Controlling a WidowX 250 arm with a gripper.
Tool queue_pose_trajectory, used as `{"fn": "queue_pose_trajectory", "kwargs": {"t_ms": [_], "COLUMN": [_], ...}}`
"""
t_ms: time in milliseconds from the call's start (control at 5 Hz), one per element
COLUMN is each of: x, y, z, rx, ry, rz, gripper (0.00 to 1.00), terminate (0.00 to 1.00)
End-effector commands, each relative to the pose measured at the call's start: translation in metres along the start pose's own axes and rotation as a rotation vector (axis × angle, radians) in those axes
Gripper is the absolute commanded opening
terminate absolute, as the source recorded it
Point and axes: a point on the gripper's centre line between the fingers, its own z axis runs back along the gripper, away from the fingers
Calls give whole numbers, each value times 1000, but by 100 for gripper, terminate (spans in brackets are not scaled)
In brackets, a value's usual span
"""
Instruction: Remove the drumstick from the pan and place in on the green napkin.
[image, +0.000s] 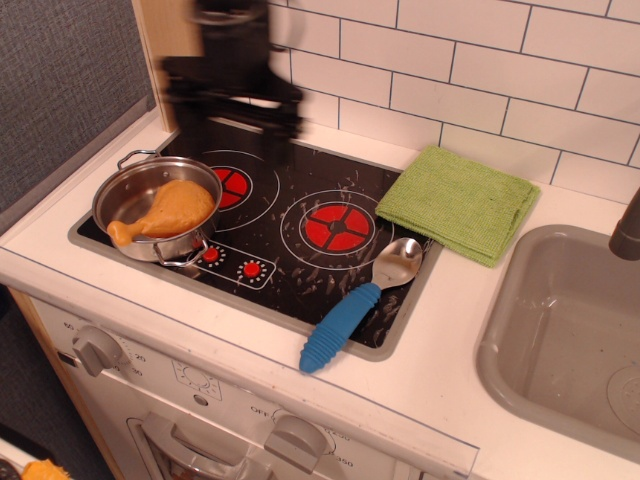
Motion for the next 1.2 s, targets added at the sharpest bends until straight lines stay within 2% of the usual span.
{"fn": "queue_pose_trajectory", "kwargs": {"t_ms": [0,200,600,800,1000], "x": [-24,-21,-20,-17,-16], "y": [50,56,69,69,66], "z": [-17,-33,-64,-69,-69], "rx": [41,63,97,96,97], "ry": [29,90,219,230,220], "rz": [13,-24,1,5,-5], "gripper": [100,100,100,100,0], "terminate": [0,0,0,0,0]}}
